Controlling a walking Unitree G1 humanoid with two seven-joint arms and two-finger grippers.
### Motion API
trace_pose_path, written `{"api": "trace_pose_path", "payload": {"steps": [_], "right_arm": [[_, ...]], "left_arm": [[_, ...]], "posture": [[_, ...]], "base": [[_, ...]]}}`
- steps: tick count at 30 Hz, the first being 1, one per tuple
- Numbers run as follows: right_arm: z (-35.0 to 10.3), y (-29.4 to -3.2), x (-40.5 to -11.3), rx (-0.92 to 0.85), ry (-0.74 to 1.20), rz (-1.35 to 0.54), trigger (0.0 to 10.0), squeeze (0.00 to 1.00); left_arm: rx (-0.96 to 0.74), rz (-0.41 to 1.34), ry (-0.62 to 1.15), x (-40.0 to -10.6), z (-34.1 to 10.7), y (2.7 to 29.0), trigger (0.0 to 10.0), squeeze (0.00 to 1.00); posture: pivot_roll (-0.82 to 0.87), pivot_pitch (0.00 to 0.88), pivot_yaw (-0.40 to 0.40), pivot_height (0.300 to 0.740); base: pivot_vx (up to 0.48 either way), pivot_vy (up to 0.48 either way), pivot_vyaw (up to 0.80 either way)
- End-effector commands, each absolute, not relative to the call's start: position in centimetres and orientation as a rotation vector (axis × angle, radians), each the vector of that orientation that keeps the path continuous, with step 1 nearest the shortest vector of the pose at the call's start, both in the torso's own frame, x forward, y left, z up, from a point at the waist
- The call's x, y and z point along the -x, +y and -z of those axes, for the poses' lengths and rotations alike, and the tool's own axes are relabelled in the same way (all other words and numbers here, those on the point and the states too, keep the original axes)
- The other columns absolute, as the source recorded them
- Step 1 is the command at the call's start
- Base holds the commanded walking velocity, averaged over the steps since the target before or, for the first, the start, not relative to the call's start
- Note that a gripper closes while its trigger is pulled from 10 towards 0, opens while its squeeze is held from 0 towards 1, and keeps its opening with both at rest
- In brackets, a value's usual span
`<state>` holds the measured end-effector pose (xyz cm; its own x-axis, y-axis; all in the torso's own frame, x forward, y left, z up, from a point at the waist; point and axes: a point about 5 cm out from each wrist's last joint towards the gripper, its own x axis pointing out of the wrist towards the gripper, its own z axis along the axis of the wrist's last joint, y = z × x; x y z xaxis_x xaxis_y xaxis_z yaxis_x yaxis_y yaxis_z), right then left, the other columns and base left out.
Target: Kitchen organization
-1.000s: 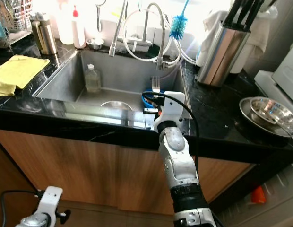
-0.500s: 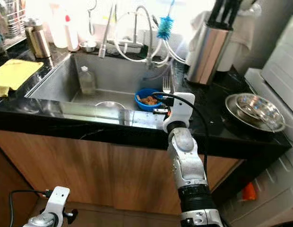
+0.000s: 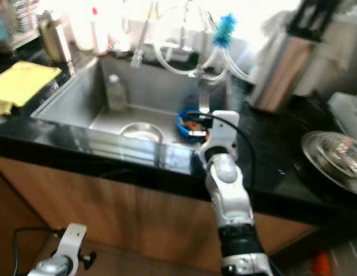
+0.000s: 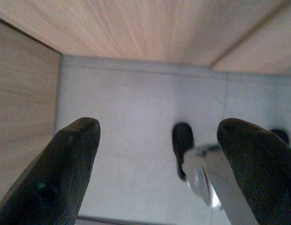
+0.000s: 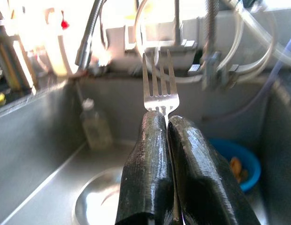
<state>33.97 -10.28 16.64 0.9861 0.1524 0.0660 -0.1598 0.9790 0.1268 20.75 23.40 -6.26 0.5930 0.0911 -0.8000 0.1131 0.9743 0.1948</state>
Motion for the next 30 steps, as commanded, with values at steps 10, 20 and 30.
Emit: {"api": "trace_pose_path", "payload": {"steps": [10, 20, 30], "right_arm": [[-16.8, -11.7, -33.9, -0.13, -0.057, -0.124, 10.0, 0.0], [-16.8, -11.8, -34.1, -0.135, -0.047, -0.131, 10.0, 0.0], [-16.8, -15.6, -37.2, -0.103, 0.031, -0.111, 10.0, 0.0]], "left_arm": [[-0.231, 0.03, 0.946, -20.8, 6.5, 22.3, 10.0, 0.0], [-0.236, 0.031, 0.951, -20.7, 6.6, 22.4, 10.0, 0.0], [-0.225, 0.039, 0.945, -20.7, 6.6, 22.1, 10.0, 0.0]], "posture": [[0.16, 0.0, -0.127, 0.736], [0.16, 0.0, -0.126, 0.736], [0.18, 0.0, -0.134, 0.736]], "base": [[0.106, 0.0, 0.0], [0.0, 0.0, 0.0], [0.0, 0.0, 0.0]]}}
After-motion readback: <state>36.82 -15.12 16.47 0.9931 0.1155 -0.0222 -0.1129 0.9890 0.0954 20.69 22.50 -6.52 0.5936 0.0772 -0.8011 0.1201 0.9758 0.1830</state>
